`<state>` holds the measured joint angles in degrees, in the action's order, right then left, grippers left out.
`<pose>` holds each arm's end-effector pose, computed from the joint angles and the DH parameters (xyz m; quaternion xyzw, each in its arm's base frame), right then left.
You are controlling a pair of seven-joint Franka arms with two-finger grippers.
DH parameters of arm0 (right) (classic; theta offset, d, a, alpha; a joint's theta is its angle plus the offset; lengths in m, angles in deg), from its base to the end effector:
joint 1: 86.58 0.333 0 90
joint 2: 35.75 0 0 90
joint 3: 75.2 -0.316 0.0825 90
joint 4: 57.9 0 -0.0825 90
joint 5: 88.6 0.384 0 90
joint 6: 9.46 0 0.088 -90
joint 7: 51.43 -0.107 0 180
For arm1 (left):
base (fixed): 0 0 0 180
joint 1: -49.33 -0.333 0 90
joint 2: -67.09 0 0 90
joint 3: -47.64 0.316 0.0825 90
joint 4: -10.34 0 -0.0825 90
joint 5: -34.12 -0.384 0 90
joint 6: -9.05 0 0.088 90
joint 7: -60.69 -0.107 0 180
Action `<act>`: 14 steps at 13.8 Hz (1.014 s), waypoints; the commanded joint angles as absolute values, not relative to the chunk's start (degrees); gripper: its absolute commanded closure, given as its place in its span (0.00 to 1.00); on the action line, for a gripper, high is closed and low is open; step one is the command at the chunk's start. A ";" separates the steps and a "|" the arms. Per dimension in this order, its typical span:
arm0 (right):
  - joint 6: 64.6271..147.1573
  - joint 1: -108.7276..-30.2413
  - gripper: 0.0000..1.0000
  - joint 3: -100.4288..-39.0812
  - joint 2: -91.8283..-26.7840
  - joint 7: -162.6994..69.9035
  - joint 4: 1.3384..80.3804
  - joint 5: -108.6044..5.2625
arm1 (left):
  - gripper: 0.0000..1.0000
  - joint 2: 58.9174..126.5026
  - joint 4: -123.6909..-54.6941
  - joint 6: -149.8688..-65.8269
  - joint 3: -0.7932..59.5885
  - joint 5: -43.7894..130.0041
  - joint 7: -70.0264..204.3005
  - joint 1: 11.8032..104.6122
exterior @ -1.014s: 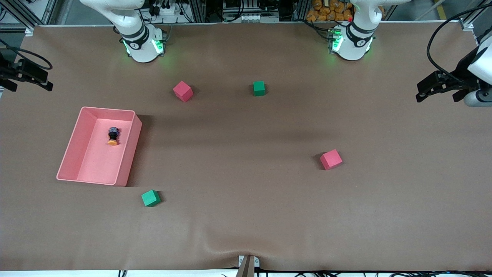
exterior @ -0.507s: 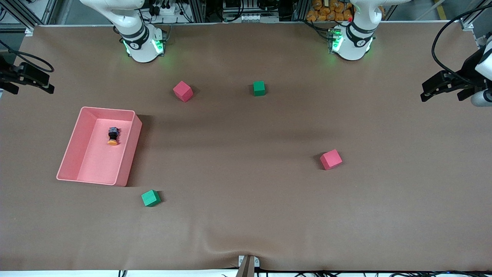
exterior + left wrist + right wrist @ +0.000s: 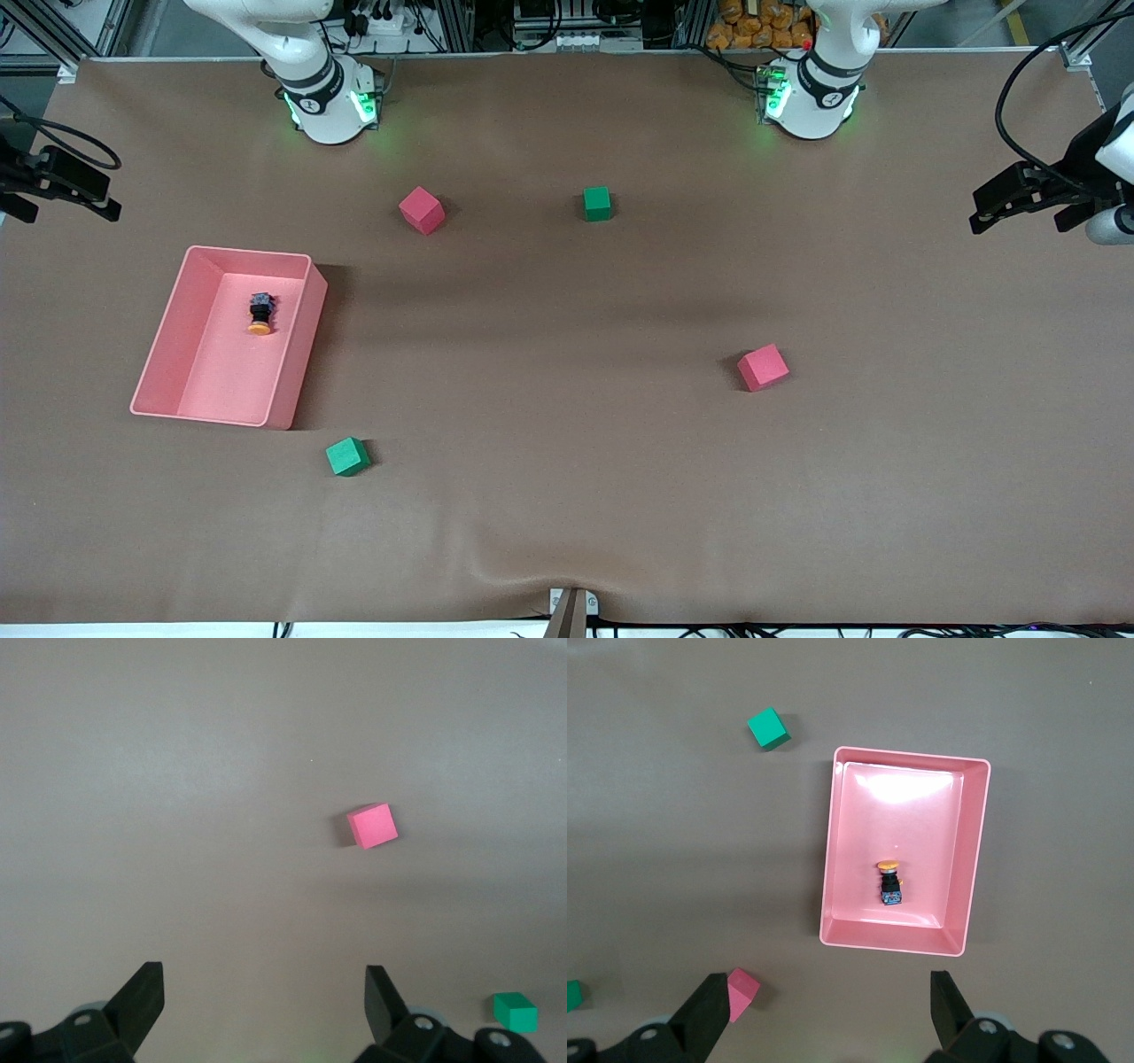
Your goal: Place and upright button with both arms
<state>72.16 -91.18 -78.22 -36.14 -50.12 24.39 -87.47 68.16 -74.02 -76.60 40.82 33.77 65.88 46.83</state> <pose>0.5409 -0.0127 0.6706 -0.9999 0.0010 0.0090 0.0102 0.5515 -0.0402 0.6536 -1.0000 -0.0078 -0.0021 0.0018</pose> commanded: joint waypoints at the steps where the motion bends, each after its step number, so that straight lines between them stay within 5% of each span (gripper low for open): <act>1: 71.66 -91.51 0.00 -78.72 -36.63 -50.73 23.05 -87.11 | 0.00 67.70 -73.42 -75.67 40.78 34.38 64.03 46.17; 14: 73.07 -92.30 0.00 -78.46 -37.25 -50.55 22.96 -87.20 | 0.00 67.79 -73.50 -76.29 40.78 34.47 64.11 46.26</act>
